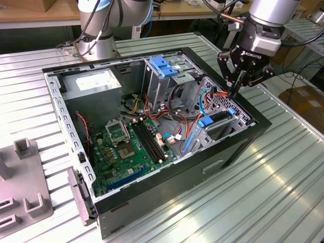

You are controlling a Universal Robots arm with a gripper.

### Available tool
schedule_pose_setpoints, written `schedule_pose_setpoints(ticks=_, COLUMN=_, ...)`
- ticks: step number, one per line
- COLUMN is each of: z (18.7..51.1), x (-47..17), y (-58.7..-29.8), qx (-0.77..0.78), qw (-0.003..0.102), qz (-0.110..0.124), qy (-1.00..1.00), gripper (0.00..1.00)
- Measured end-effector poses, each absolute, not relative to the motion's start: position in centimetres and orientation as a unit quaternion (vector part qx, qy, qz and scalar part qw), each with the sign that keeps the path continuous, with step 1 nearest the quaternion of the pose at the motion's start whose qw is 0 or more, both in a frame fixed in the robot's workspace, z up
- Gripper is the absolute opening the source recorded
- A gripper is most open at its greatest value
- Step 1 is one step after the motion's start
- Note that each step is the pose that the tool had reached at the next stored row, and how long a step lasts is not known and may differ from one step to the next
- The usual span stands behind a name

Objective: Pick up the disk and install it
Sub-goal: 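Insert the first disk wire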

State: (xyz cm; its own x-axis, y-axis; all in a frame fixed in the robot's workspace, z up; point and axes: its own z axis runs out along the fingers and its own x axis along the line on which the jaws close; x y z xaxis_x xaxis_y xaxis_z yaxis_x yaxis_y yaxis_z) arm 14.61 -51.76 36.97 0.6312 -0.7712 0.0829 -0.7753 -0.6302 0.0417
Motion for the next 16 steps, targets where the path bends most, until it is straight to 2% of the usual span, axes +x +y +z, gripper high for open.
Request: schedule_pose_setpoints(ticks=16, z=36.78, x=14.61, y=-51.76, qx=0.836, qw=0.040, qz=0.023, qy=-0.547, gripper=0.16)
